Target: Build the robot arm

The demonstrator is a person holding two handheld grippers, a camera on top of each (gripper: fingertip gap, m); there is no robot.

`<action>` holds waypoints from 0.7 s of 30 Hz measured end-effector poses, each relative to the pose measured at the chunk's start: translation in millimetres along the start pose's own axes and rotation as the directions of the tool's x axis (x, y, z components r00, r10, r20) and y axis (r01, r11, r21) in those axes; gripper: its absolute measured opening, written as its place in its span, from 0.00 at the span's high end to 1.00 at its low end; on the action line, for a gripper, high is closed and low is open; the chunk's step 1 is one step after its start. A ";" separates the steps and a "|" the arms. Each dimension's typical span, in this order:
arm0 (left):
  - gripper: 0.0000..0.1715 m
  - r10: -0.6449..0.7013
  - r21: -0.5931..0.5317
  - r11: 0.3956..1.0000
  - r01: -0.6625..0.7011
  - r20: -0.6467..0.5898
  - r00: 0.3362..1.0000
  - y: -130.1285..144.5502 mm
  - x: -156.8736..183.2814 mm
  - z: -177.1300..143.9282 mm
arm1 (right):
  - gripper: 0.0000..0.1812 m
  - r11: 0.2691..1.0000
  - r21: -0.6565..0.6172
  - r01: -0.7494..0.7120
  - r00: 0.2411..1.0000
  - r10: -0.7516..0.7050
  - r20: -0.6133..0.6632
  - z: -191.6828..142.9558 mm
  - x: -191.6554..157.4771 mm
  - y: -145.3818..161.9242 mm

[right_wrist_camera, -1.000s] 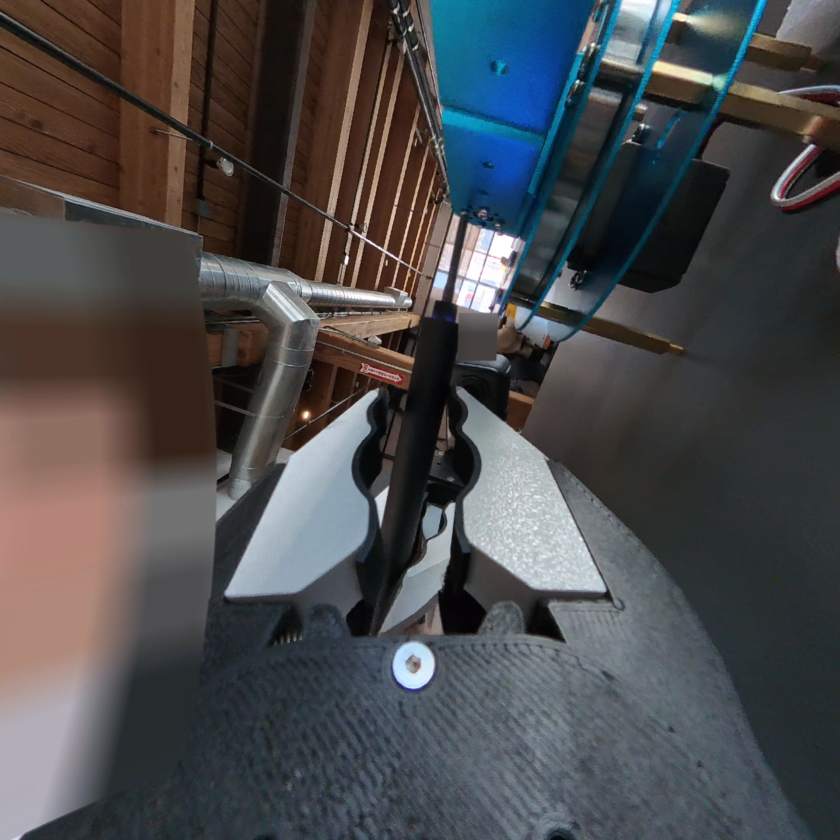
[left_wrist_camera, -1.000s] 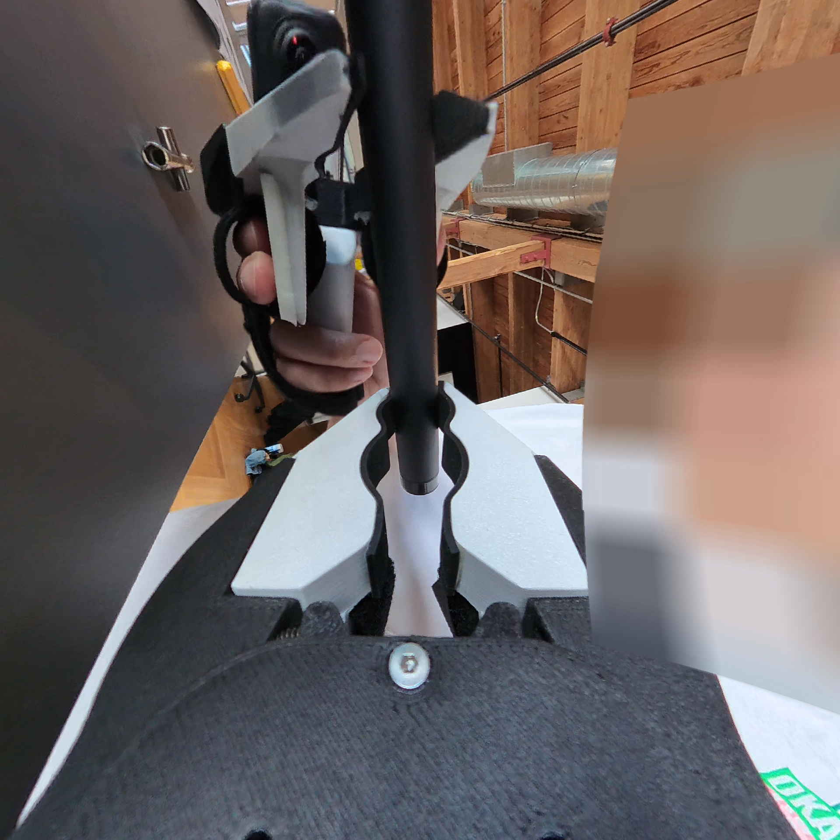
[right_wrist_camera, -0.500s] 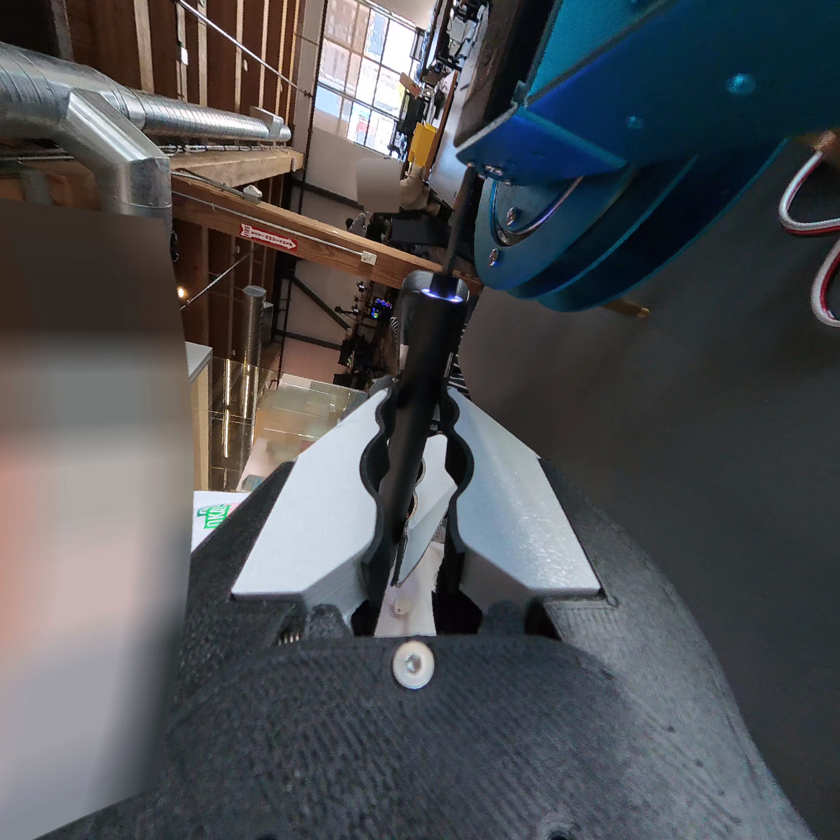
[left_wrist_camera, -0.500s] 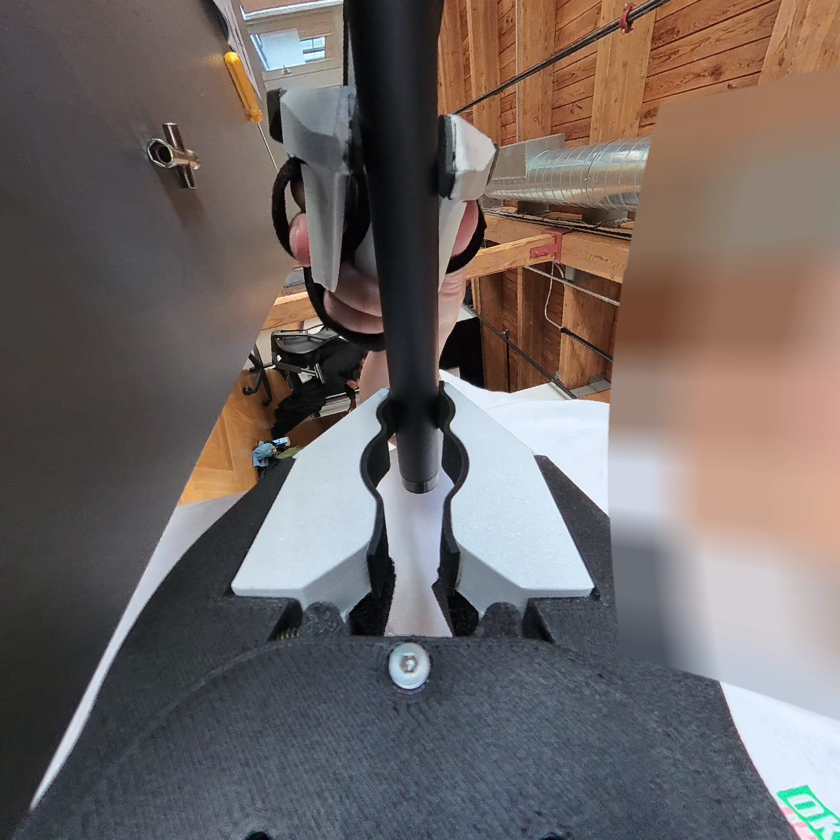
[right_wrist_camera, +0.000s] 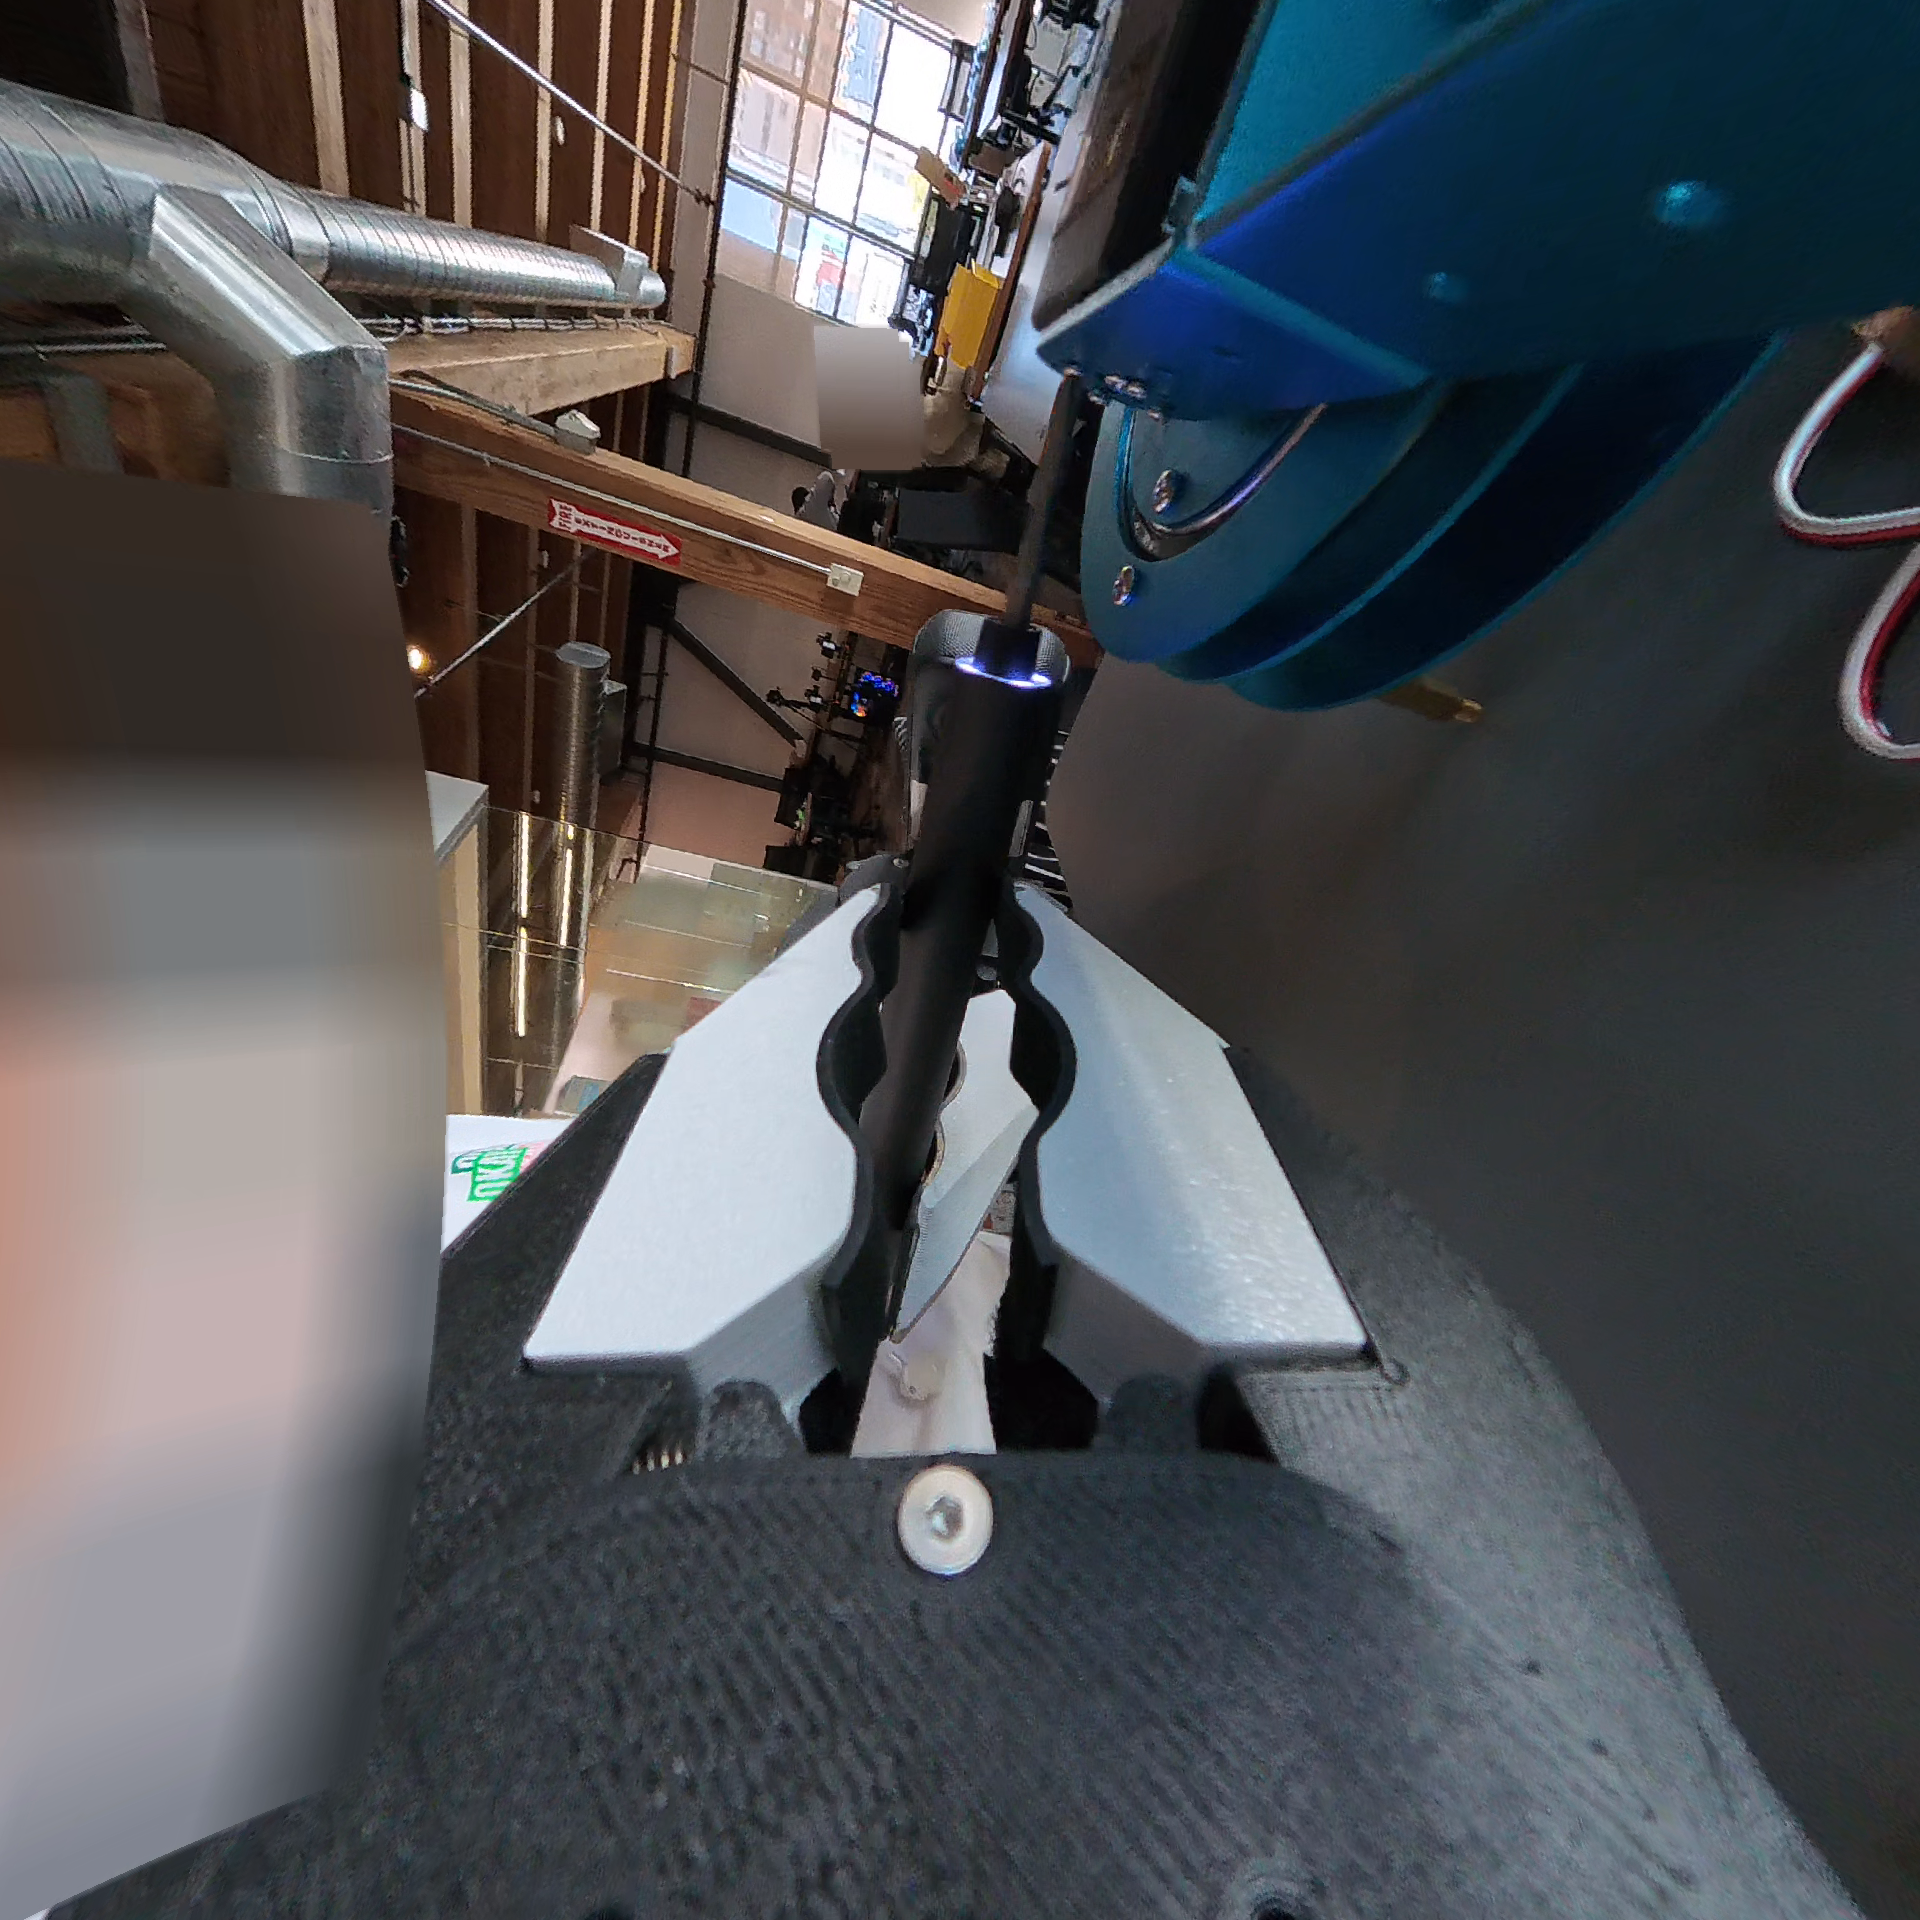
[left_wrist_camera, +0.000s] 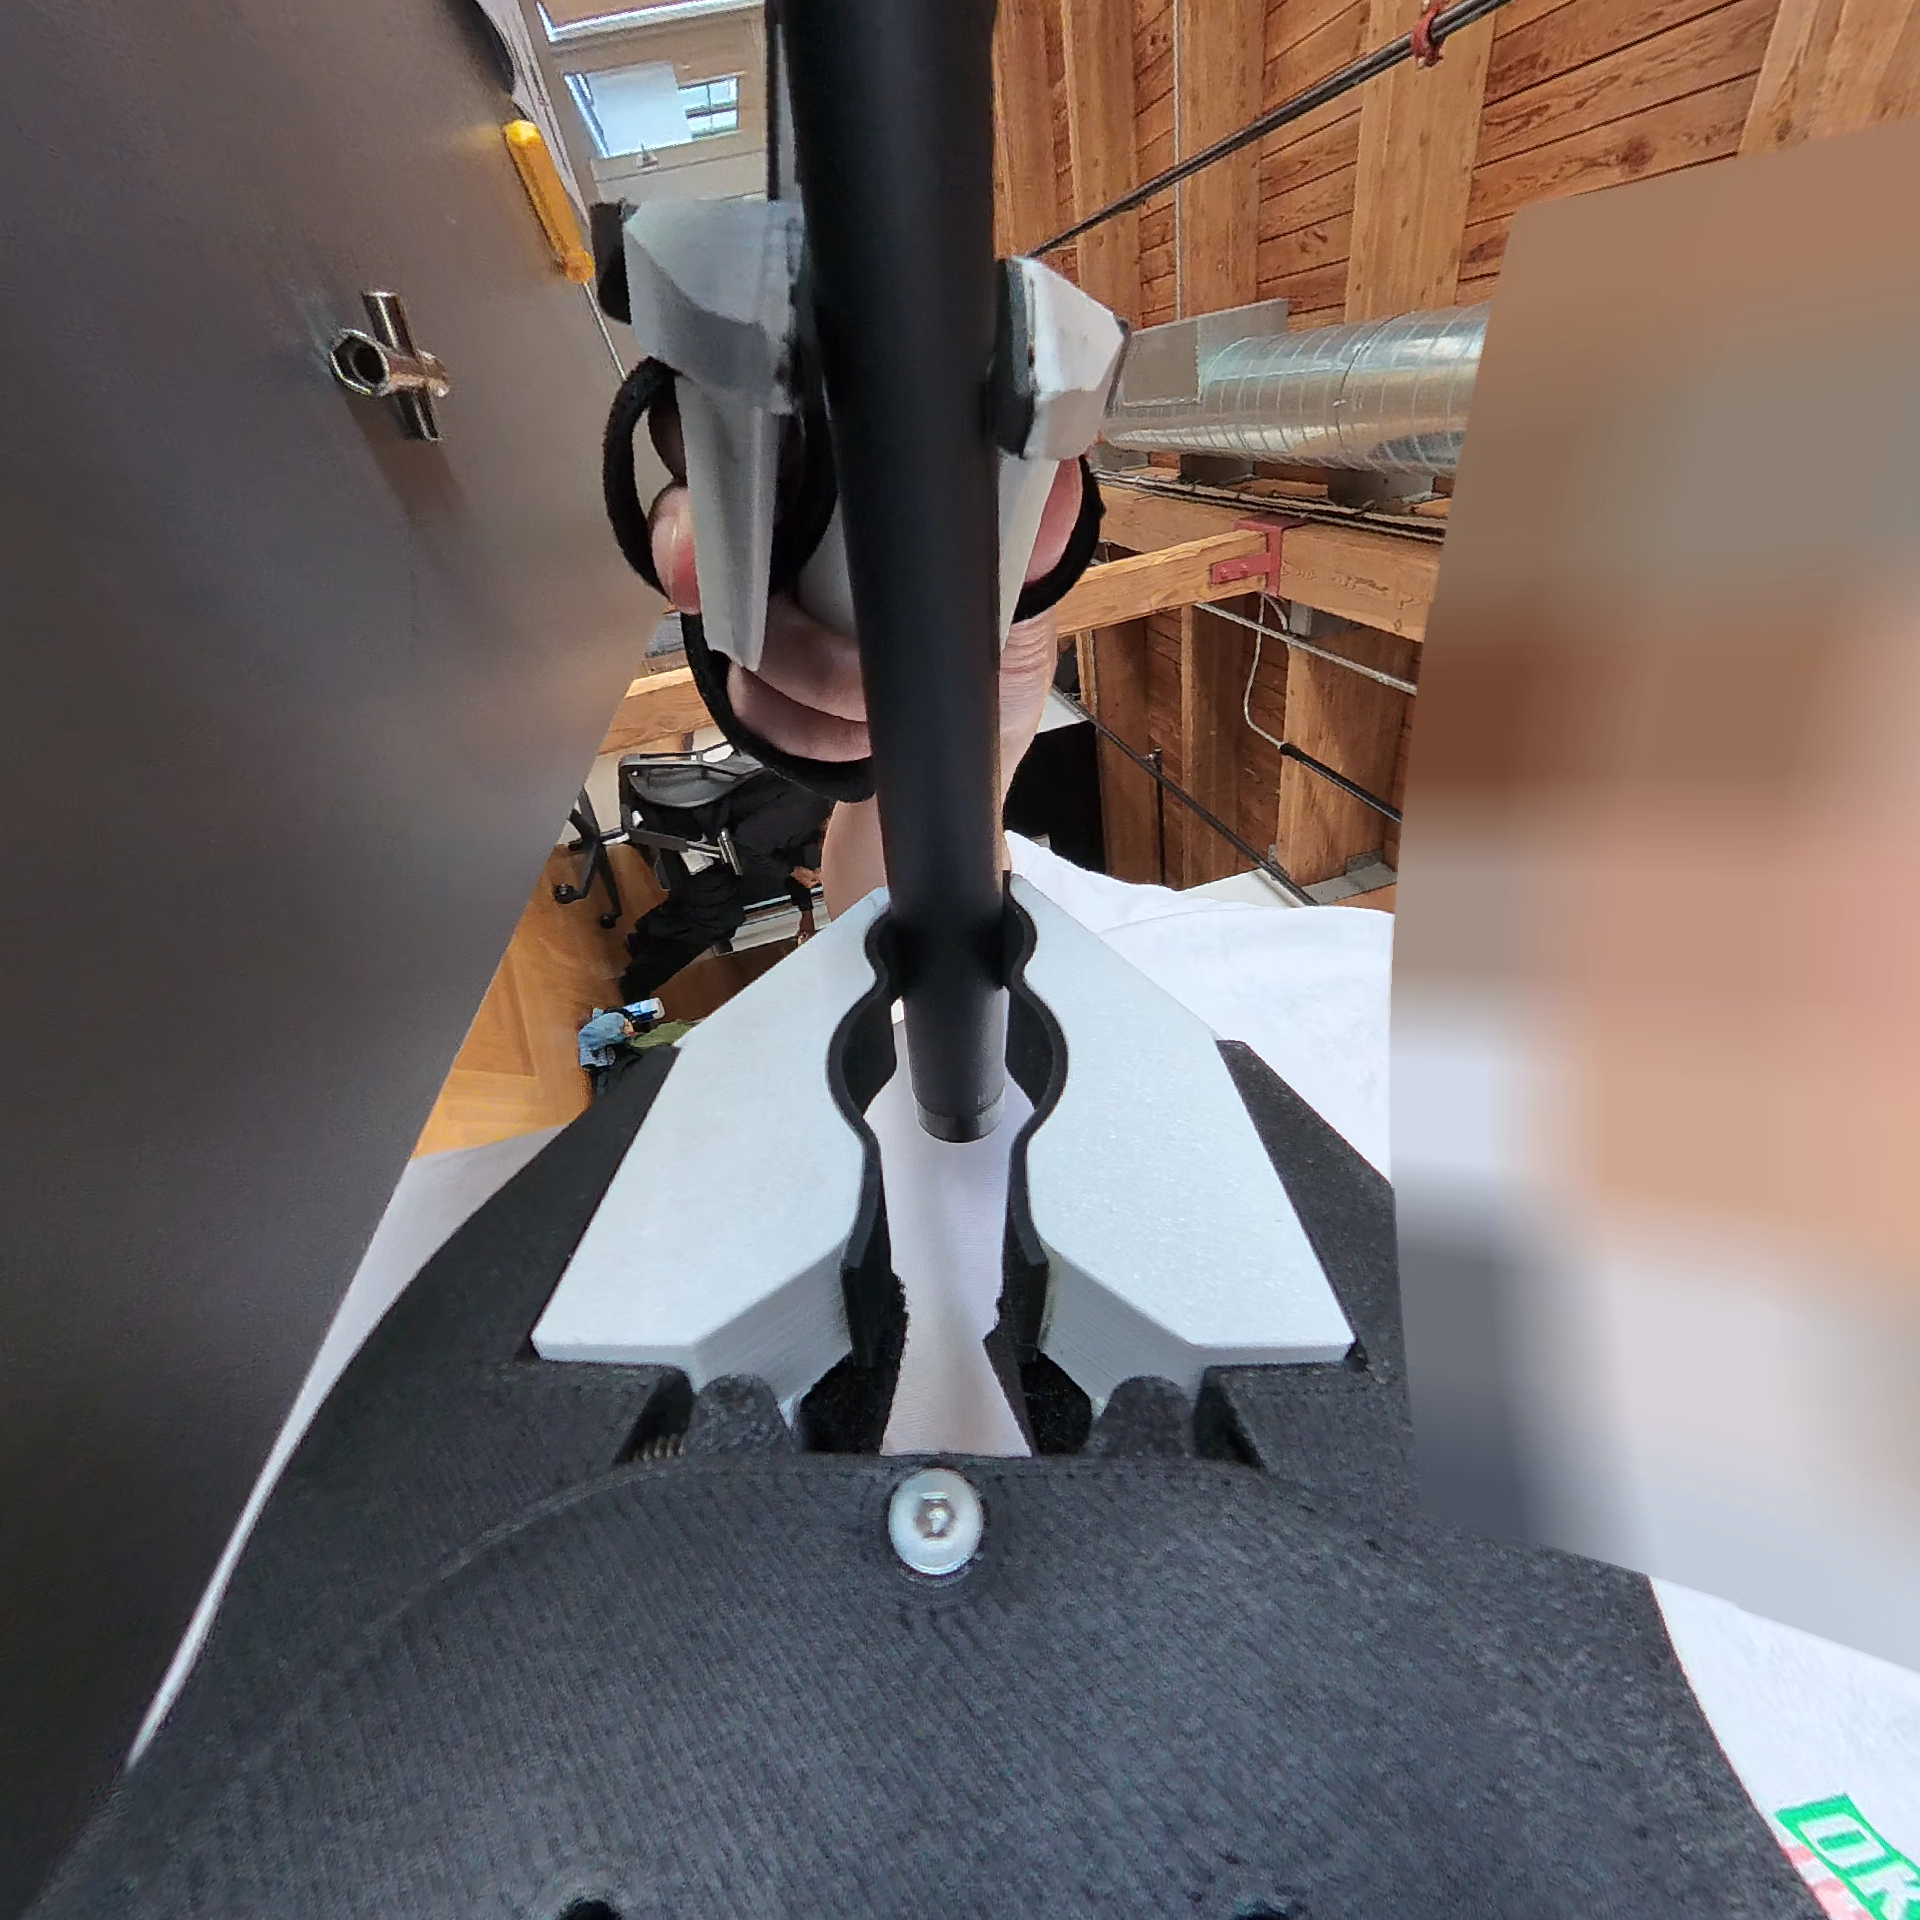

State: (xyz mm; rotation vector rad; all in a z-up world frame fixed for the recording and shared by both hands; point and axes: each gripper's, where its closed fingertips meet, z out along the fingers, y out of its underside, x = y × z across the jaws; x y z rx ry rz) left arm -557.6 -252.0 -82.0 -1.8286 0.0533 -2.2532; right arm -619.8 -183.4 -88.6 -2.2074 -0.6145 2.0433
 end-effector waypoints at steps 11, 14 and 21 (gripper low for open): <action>0.92 -0.004 0.020 1.000 0.004 0.003 1.000 -5.7 -0.5 -0.7 | 0.91 0.997 0.062 -0.052 0.997 0.048 0.060 -0.1 0.6 -6.2; 0.92 -0.005 0.022 1.000 0.004 0.012 1.000 -6.0 -2.1 -1.6 | 0.88 0.995 0.070 -0.067 0.996 0.062 0.071 -0.5 -1.8 -8.9; 0.92 0.000 0.017 1.000 -0.001 0.067 0.998 -5.7 -8.5 -1.8 | 0.88 0.999 0.043 -0.016 0.997 0.019 -0.069 2.5 6.4 -7.3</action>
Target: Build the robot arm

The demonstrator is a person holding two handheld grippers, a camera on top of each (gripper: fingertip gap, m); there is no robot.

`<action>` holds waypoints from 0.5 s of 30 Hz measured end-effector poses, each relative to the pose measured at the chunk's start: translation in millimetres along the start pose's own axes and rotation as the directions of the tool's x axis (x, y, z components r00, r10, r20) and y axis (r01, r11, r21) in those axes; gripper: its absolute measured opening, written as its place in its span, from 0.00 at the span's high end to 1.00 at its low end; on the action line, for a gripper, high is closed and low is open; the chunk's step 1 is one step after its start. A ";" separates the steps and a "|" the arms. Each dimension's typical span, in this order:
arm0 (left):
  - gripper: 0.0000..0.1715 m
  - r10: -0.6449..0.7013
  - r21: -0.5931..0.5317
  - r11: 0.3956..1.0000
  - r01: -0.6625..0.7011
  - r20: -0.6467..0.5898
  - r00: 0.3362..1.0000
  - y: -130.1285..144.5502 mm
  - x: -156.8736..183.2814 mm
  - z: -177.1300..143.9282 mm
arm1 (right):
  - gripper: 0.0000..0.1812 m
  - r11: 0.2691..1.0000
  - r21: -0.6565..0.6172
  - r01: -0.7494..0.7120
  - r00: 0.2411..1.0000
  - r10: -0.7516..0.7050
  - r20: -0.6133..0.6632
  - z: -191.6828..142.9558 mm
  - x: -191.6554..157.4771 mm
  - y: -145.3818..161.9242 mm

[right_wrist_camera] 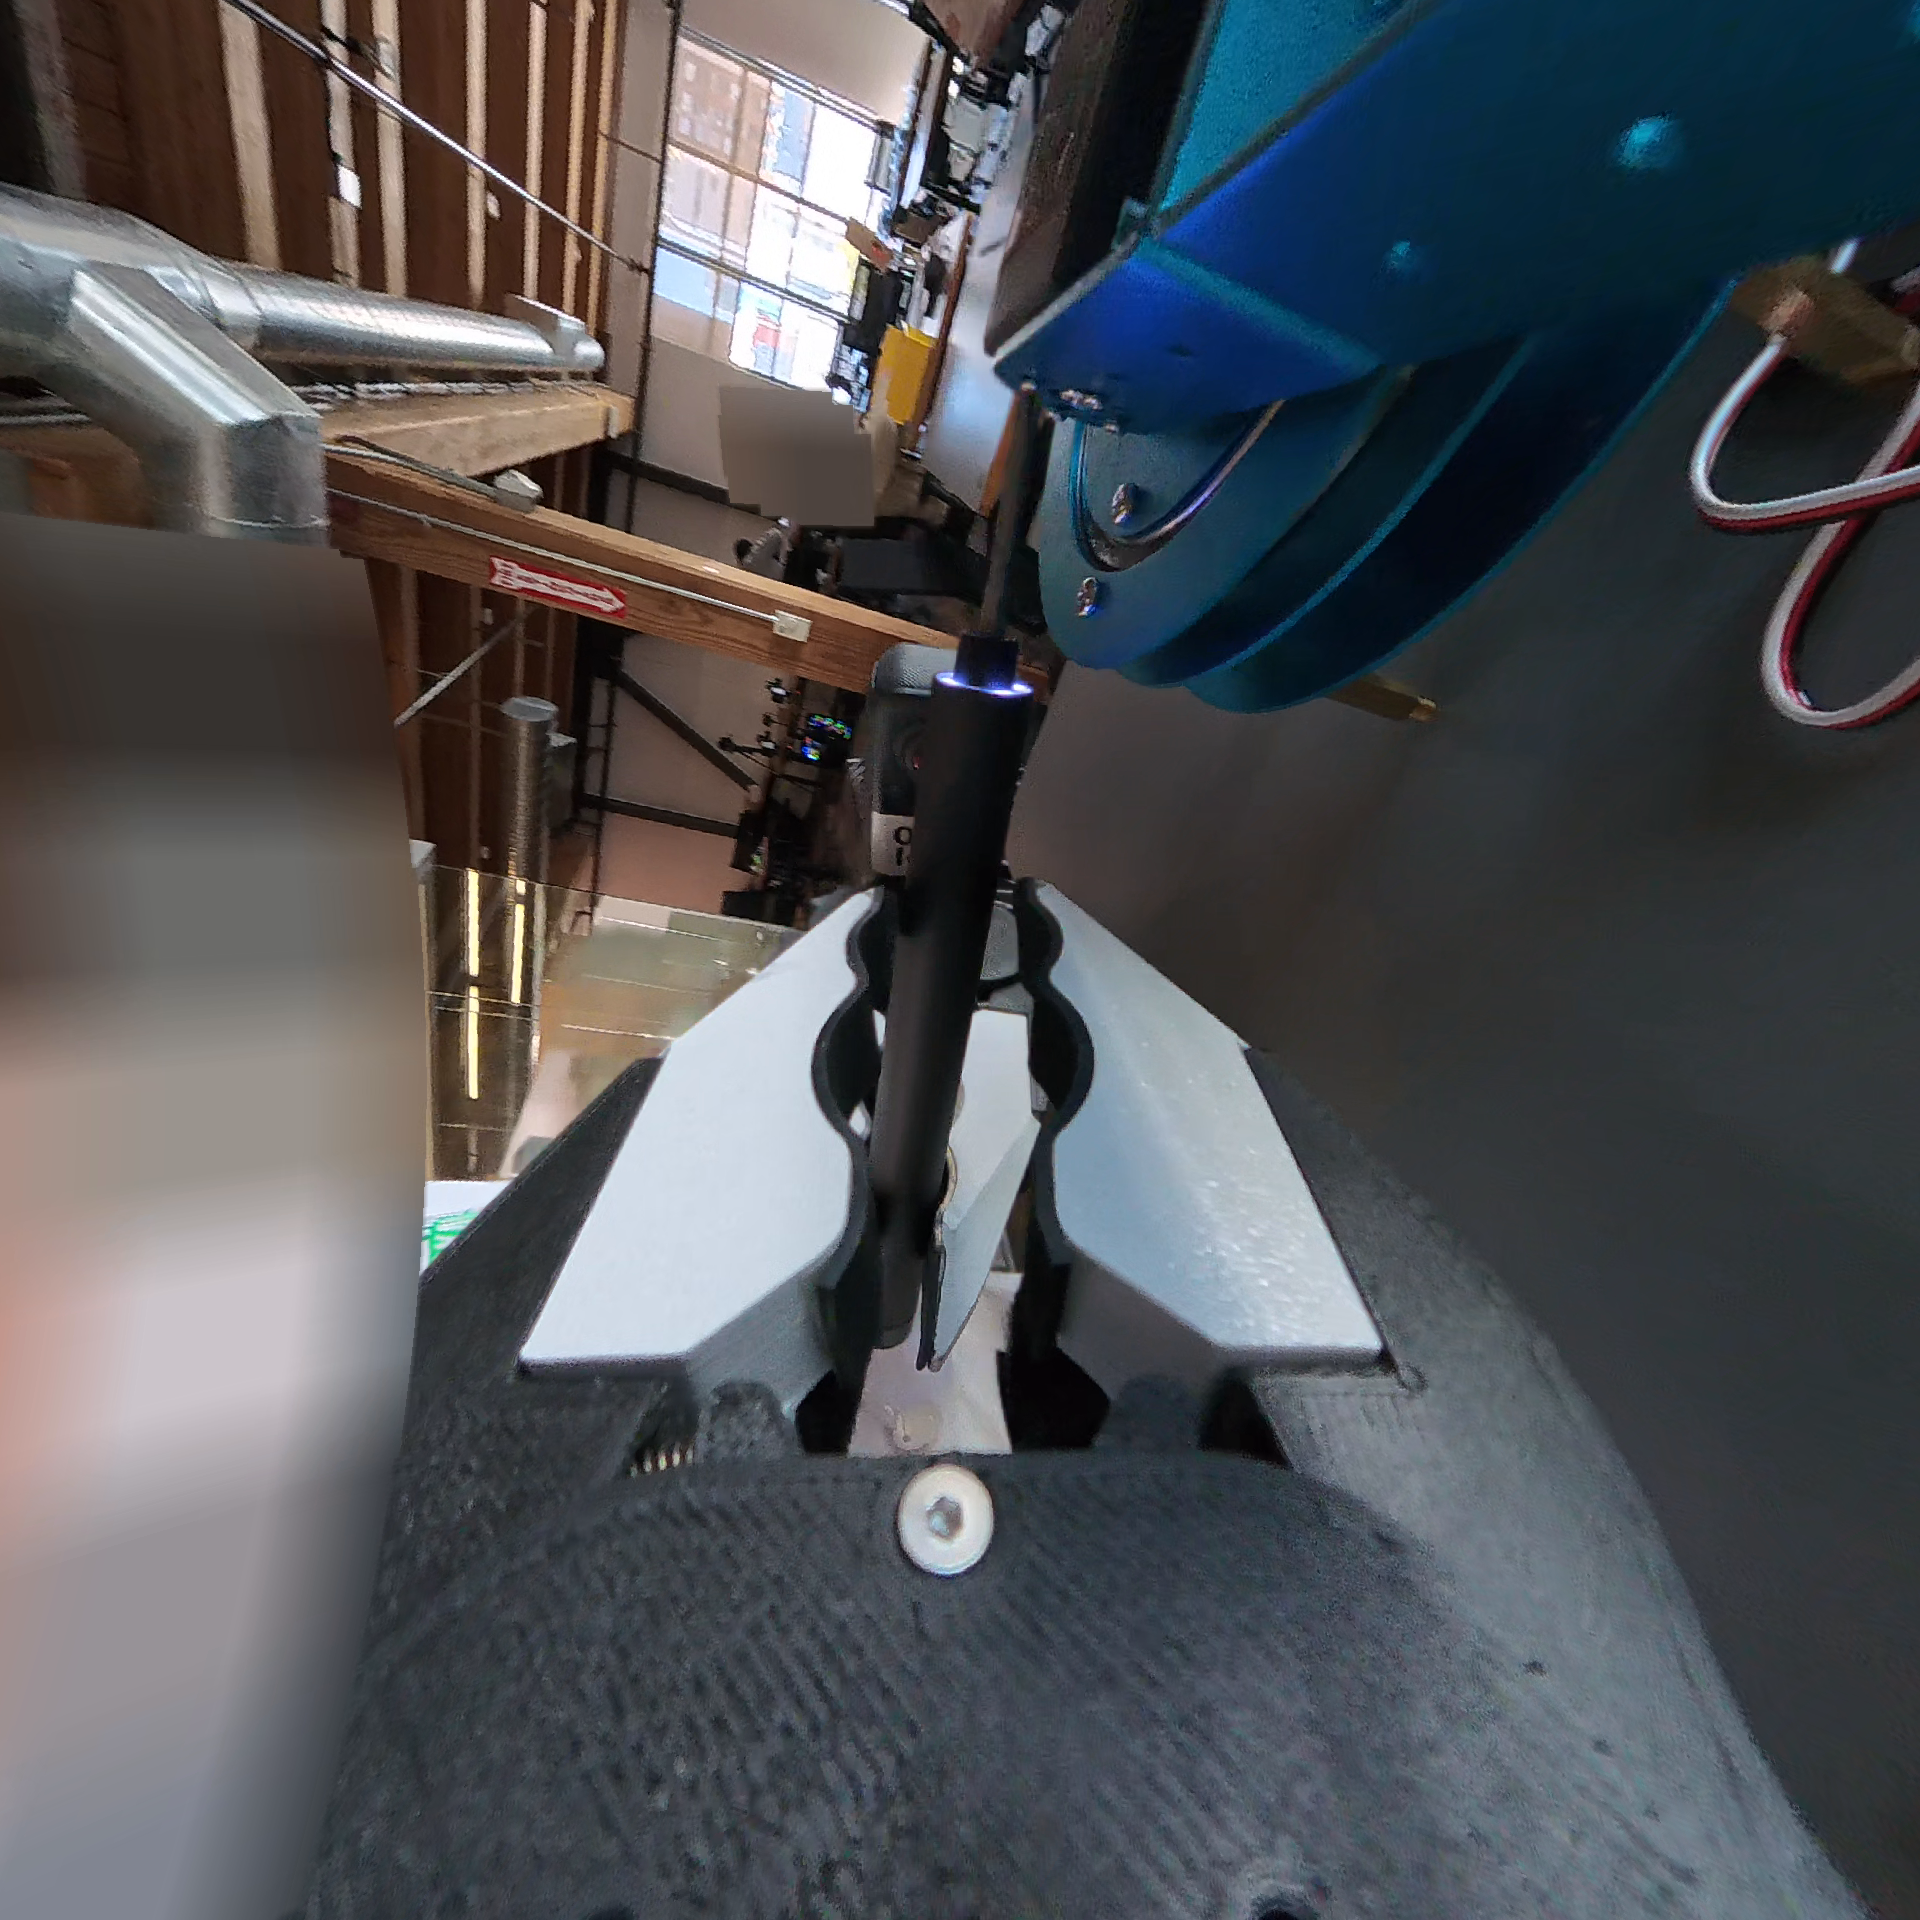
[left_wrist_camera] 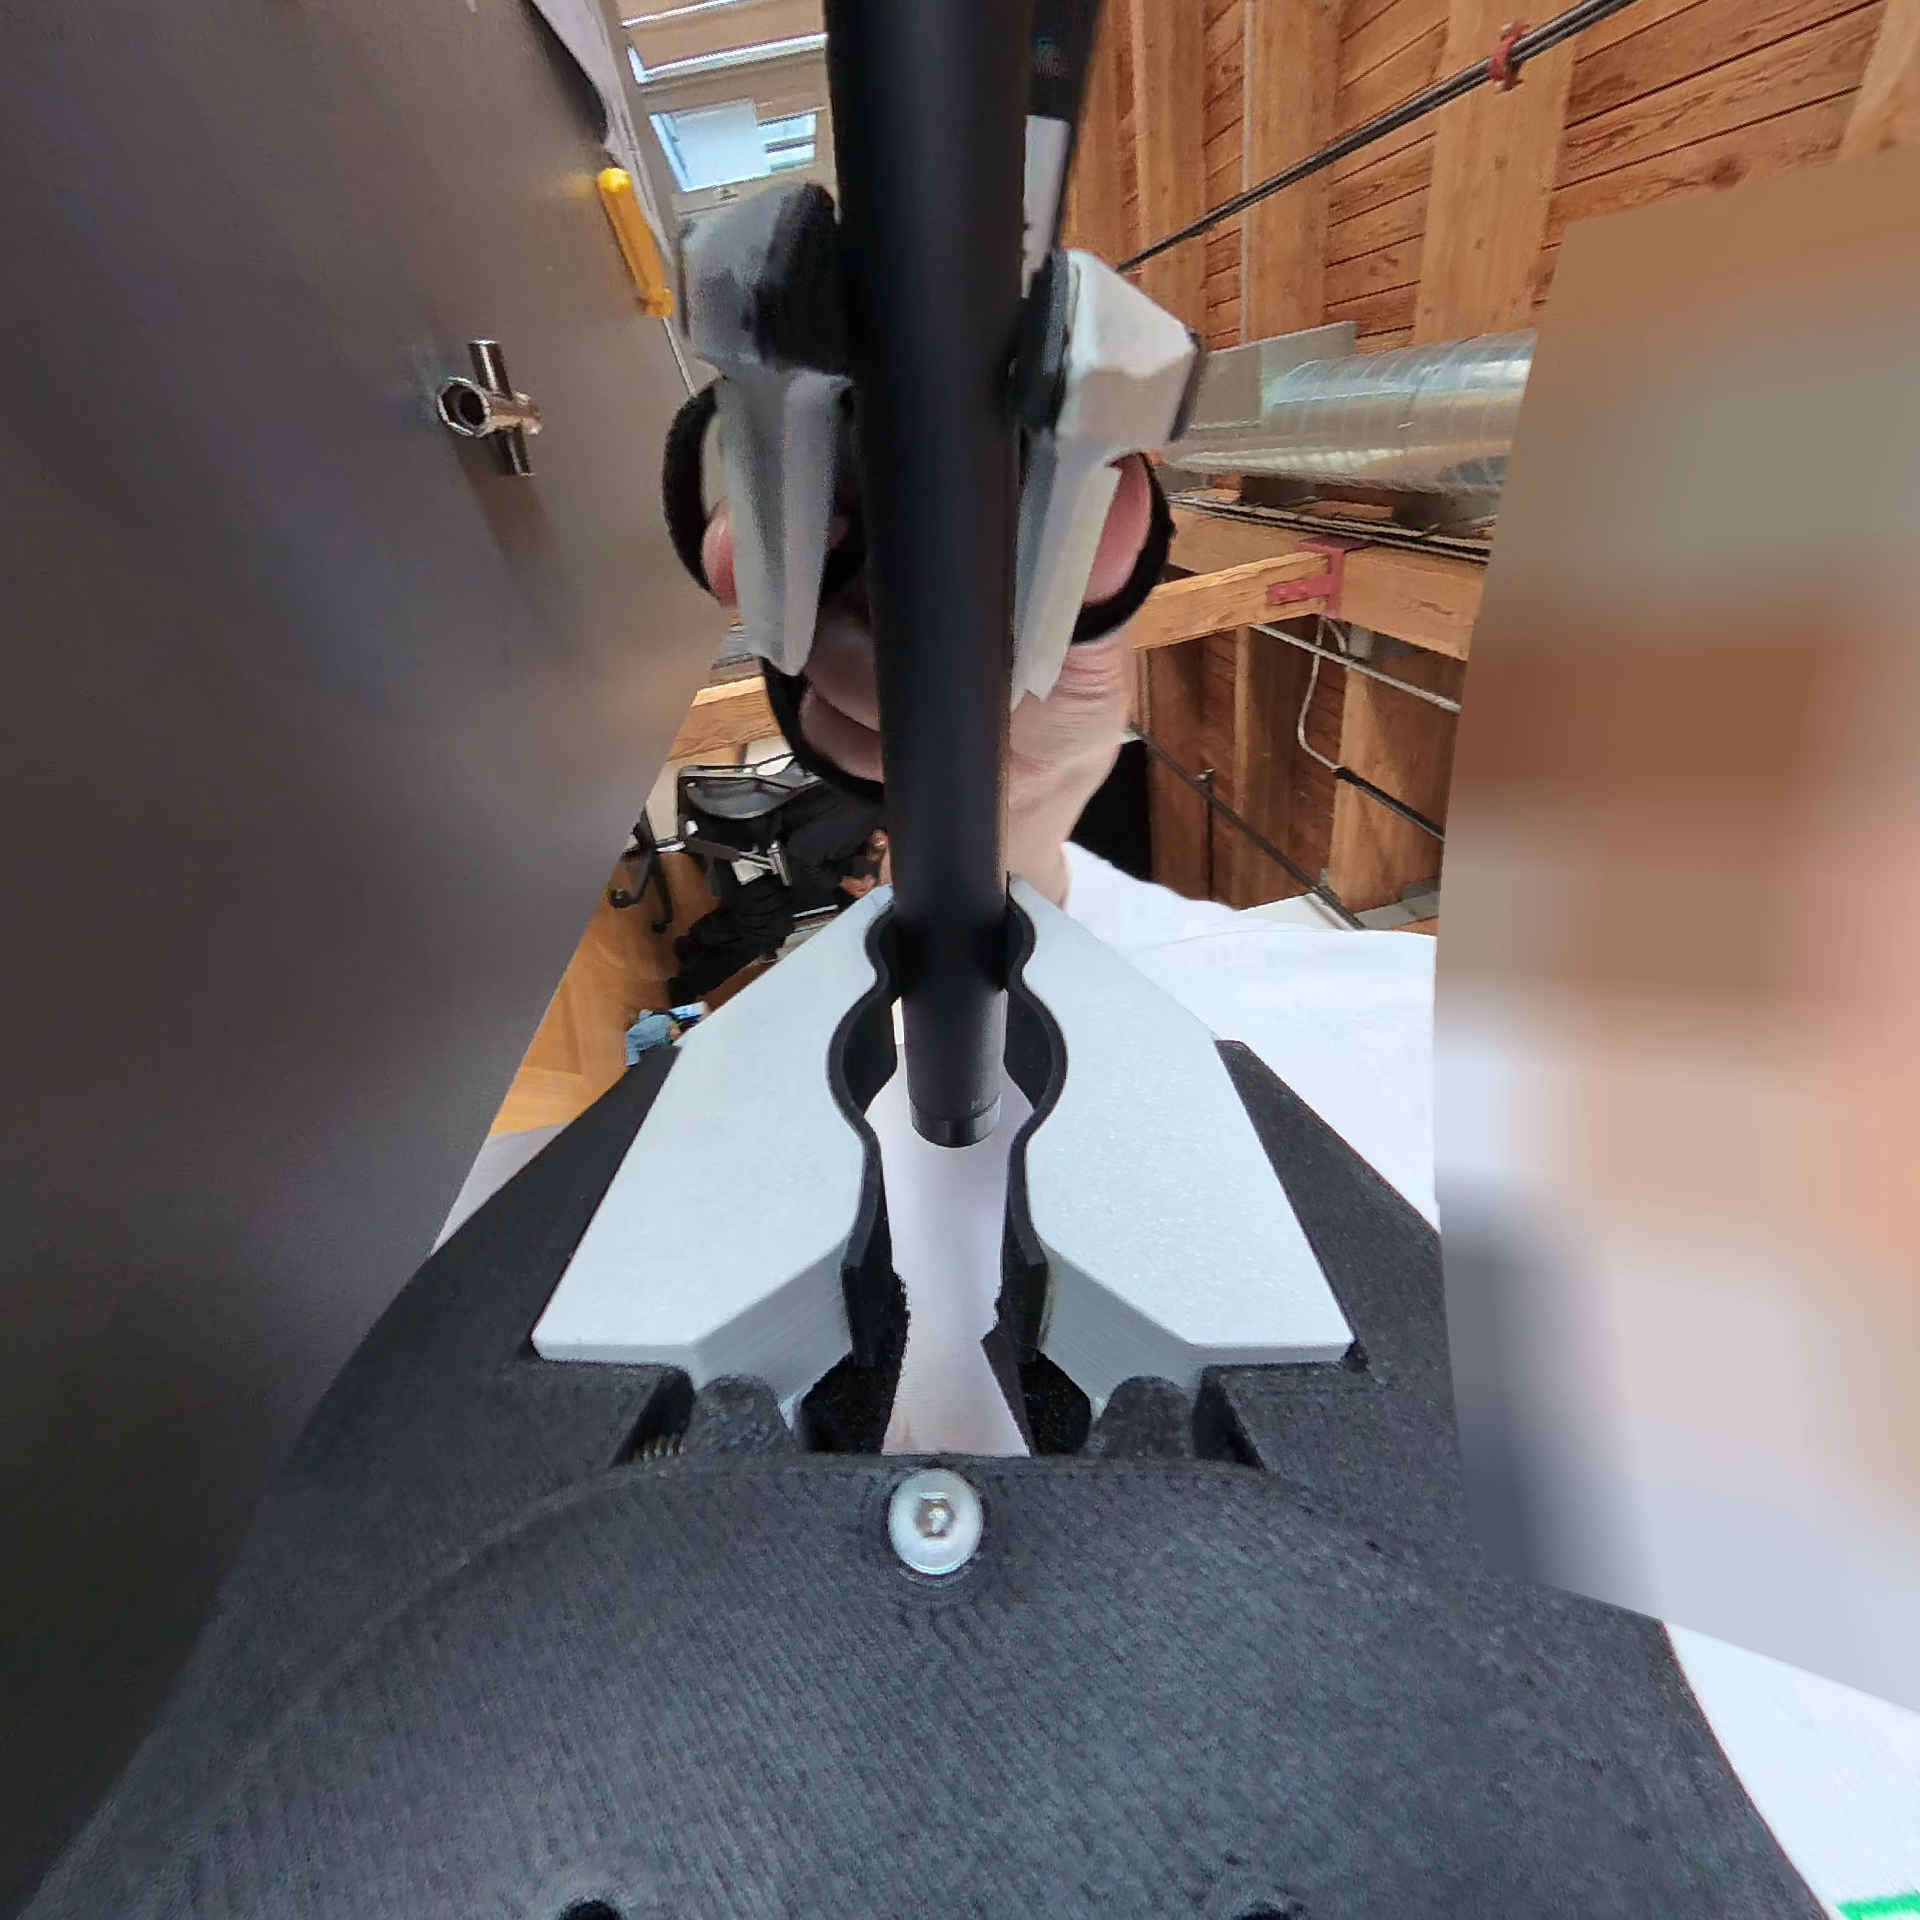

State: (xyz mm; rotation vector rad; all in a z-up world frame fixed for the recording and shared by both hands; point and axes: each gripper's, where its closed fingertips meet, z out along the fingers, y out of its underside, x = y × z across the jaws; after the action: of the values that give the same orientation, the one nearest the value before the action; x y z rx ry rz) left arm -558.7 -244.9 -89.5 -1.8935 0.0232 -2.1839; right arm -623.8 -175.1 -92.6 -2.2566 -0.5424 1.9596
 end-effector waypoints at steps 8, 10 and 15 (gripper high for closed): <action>0.93 0.016 -0.017 1.000 -0.015 0.044 0.999 0.9 -5.6 -1.6 | 0.88 0.998 -0.057 0.014 0.989 -0.022 -0.143 4.1 4.1 4.0; 0.92 0.019 -0.022 1.000 -0.018 0.047 0.999 1.2 -6.4 -2.5 | 0.91 0.998 -0.061 0.004 0.987 -0.014 -0.159 5.0 3.5 4.2; 0.93 0.026 -0.037 0.999 -0.025 0.011 1.000 1.4 -2.5 -2.7 | 0.91 0.998 -0.044 -0.043 0.987 0.036 -0.154 5.2 3.6 4.2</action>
State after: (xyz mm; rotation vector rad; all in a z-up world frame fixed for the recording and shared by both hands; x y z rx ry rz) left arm -560.8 -246.1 -92.6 -1.9140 0.0853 -2.1702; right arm -627.6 -178.6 -98.1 -2.4387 -0.5358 1.7876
